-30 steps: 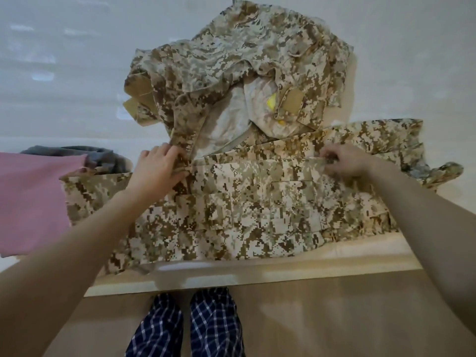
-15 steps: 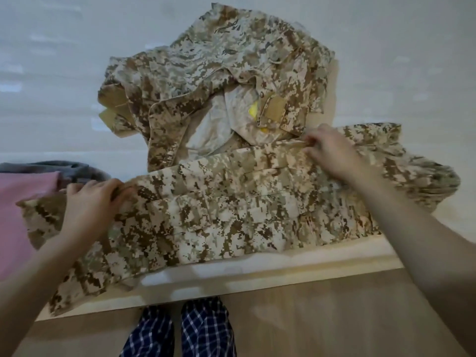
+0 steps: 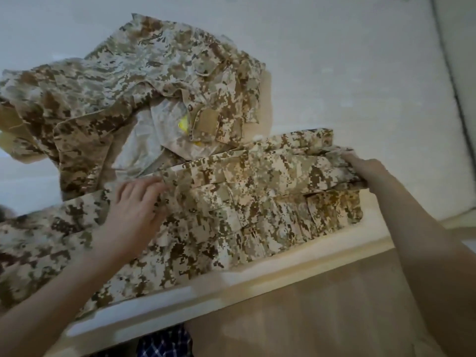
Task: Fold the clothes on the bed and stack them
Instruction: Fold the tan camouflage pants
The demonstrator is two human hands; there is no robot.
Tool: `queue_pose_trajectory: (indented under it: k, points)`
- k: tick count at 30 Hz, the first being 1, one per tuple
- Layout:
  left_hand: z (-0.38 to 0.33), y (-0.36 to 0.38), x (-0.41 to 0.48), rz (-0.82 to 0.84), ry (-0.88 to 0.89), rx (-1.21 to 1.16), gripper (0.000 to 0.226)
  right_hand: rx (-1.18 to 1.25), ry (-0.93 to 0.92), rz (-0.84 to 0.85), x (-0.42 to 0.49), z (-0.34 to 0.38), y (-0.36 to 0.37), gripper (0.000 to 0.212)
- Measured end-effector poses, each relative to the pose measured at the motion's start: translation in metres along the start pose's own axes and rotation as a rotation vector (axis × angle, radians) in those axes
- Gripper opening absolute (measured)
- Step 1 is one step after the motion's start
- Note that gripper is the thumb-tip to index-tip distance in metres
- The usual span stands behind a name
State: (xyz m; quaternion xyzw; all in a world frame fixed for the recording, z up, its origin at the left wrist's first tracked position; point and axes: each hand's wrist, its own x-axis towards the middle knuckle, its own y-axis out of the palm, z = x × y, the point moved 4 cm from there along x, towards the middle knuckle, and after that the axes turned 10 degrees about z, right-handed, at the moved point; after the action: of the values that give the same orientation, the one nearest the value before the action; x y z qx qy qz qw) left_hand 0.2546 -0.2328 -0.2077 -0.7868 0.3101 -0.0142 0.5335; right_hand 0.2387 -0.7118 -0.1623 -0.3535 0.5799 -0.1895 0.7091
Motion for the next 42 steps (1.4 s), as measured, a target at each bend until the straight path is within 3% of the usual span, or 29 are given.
queue_pose_trajectory:
  k: [2,4,7,9,12,15,17,20,22,24,27,30,32,34,36,39,40,42]
  points:
    - [-0.030,0.004,0.015,0.012,0.058,-0.025,0.041,0.077,0.020,0.146,0.008,-0.012,-0.004,0.078]
    - [-0.046,0.004,0.024,0.029,0.085,-0.049,0.041,0.154,-0.076,0.242,0.015,-0.015,-0.015,0.059]
    - [-0.050,0.004,0.033,0.042,0.085,-0.059,0.039,0.506,-0.297,0.399,0.019,0.001,-0.032,0.037]
    - [-0.047,0.004,0.037,0.051,0.067,-0.053,0.038,0.579,-0.365,0.307,0.022,0.015,-0.037,0.039]
    - [-0.045,0.009,0.041,0.118,0.019,-0.024,0.041,0.256,-0.313,0.127,0.033,0.023,-0.020,0.059]
    - [-0.047,0.014,0.043,0.132,0.011,0.014,0.040,0.173,-0.309,0.178,0.041,0.027,0.008,0.071]
    - [-0.050,0.018,0.044,0.104,0.050,0.052,0.040,-0.027,-0.351,0.015,0.037,0.030,0.019,0.071]
    - [-0.062,0.024,0.045,0.053,0.159,0.099,0.039,-0.263,-0.611,-0.417,0.007,0.042,0.042,0.065]
    - [-0.083,0.033,0.045,0.062,0.268,0.145,0.044,-0.373,-0.812,-0.491,-0.017,0.046,0.081,0.067]
    - [-0.113,0.053,0.046,0.160,0.439,0.238,0.049,-0.522,-0.889,-0.434,-0.025,0.043,0.124,0.071]
    - [-0.139,0.092,0.060,0.313,0.570,0.418,0.053,-0.681,-0.772,-0.293,-0.001,0.036,0.165,0.072]
    - [-0.112,0.105,0.102,0.234,0.285,0.464,0.061,-0.628,-0.720,-0.270,0.027,0.040,0.173,0.071]
    - [-0.093,0.101,0.121,0.172,0.187,0.492,0.065,-0.605,-0.763,-0.224,0.030,0.048,0.172,0.072]
    - [-0.089,0.098,0.122,0.185,0.172,0.465,0.064,-0.479,-0.810,-0.148,0.023,0.044,0.164,0.069]
    - [-0.091,0.097,0.109,0.191,0.161,0.405,0.063,-0.193,-0.751,-0.263,0.014,0.016,0.141,0.067]
    - [-0.088,0.099,0.069,0.230,0.176,0.336,0.061,0.337,-0.356,-0.610,-0.001,-0.079,0.097,0.066]
    - [-0.084,0.102,0.054,0.245,0.180,0.324,0.062,0.543,-0.138,-0.621,-0.002,-0.115,0.089,0.068]
    - [-0.077,0.107,0.028,0.271,0.171,0.320,0.063,0.920,0.233,-0.414,0.003,-0.162,0.098,0.072]
